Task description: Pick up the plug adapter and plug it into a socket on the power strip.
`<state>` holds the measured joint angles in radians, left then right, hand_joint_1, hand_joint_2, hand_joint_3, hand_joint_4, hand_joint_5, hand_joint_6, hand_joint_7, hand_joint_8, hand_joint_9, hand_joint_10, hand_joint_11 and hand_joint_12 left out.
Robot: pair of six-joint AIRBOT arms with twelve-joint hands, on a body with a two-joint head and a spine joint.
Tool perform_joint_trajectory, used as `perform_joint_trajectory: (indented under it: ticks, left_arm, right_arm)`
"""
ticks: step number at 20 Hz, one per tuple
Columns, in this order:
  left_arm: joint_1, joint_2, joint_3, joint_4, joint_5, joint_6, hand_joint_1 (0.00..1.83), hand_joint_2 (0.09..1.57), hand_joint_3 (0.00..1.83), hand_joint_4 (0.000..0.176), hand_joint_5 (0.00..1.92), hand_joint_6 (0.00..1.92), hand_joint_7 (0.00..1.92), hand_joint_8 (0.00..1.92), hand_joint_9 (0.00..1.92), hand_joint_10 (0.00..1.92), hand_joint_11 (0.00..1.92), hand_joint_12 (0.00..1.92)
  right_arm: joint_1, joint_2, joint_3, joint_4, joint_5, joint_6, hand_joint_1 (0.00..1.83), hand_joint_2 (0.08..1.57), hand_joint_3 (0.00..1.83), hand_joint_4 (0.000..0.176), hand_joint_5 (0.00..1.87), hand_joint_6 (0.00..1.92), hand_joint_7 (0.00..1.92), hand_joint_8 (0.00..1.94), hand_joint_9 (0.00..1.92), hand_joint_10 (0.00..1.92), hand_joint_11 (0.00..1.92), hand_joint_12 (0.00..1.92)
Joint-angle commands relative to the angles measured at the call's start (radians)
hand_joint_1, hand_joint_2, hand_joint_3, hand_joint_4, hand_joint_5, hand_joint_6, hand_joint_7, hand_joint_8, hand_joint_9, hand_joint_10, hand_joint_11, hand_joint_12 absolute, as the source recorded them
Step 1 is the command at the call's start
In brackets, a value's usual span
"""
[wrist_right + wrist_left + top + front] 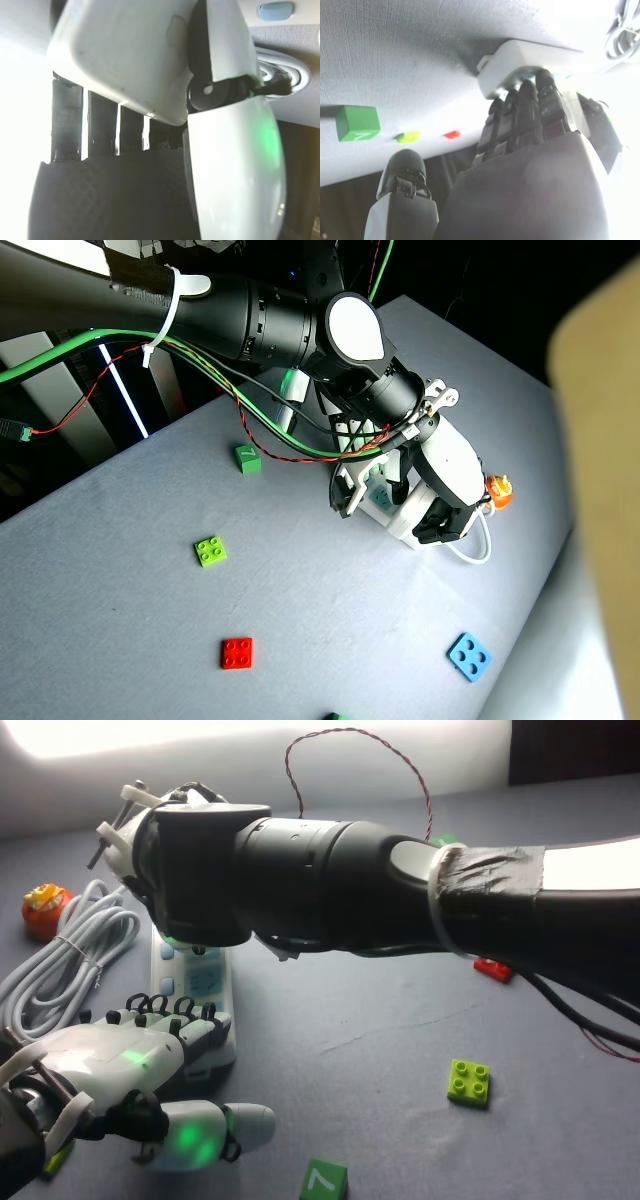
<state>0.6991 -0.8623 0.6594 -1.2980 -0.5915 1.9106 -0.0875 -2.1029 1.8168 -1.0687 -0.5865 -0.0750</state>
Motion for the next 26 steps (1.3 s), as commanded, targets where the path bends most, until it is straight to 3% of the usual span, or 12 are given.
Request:
perform_joint_trajectory:
  ticks: [1,8,12,18,22,26]
  left_arm:
    - [0.005,-0.001,-0.002,-0.010,0.012,-0.007,0.00,1.15,0.00,0.000,0.01,0.00,0.06,0.00,0.06,0.00,0.00,0.23]
    - [0.005,-0.001,-0.002,-0.010,0.012,-0.007,0.00,1.15,0.00,0.000,0.02,0.00,0.07,0.00,0.06,0.00,0.00,0.20]
    - [0.005,-0.001,-0.002,-0.010,0.012,-0.007,0.00,1.15,0.00,0.000,0.02,0.00,0.07,0.00,0.07,0.00,0.00,0.21]
    - [0.010,-0.001,-0.003,-0.010,0.012,-0.007,0.00,1.16,0.00,0.000,0.03,0.00,0.06,0.00,0.06,0.00,0.00,0.25]
    - [0.009,0.000,-0.001,-0.010,0.012,-0.007,0.00,1.15,0.00,0.000,0.04,0.00,0.07,0.00,0.07,0.01,0.00,0.18]
    - [0.007,0.000,-0.001,-0.010,0.012,-0.007,0.00,1.15,0.00,0.000,0.03,0.00,0.07,0.00,0.06,0.00,0.00,0.17]
  right_arm:
    - [0.000,-0.011,-0.004,-0.029,0.039,0.008,1.24,1.09,0.00,0.000,0.97,0.94,1.10,0.87,1.32,0.00,0.87,0.97]
    - [-0.009,-0.028,-0.004,-0.045,0.035,-0.019,1.24,1.08,0.00,0.000,1.00,0.88,1.13,0.83,1.34,0.02,0.89,0.98]
    - [-0.028,-0.040,-0.004,-0.044,0.042,-0.060,1.23,1.10,0.00,0.000,0.96,0.95,1.09,0.89,1.32,0.00,0.87,0.98]
    - [-0.053,-0.040,-0.002,-0.044,0.043,-0.029,1.24,1.09,0.00,0.000,0.98,0.91,1.11,0.87,1.33,0.01,0.89,0.96]
    - [-0.057,-0.034,0.012,-0.044,0.065,0.011,1.24,1.10,0.00,0.000,0.97,0.93,1.09,0.89,1.32,0.00,0.87,0.97]
    - [-0.054,-0.028,0.047,0.088,0.113,-0.022,1.24,1.09,0.00,0.000,0.98,0.91,1.11,0.85,1.33,0.00,0.88,0.97]
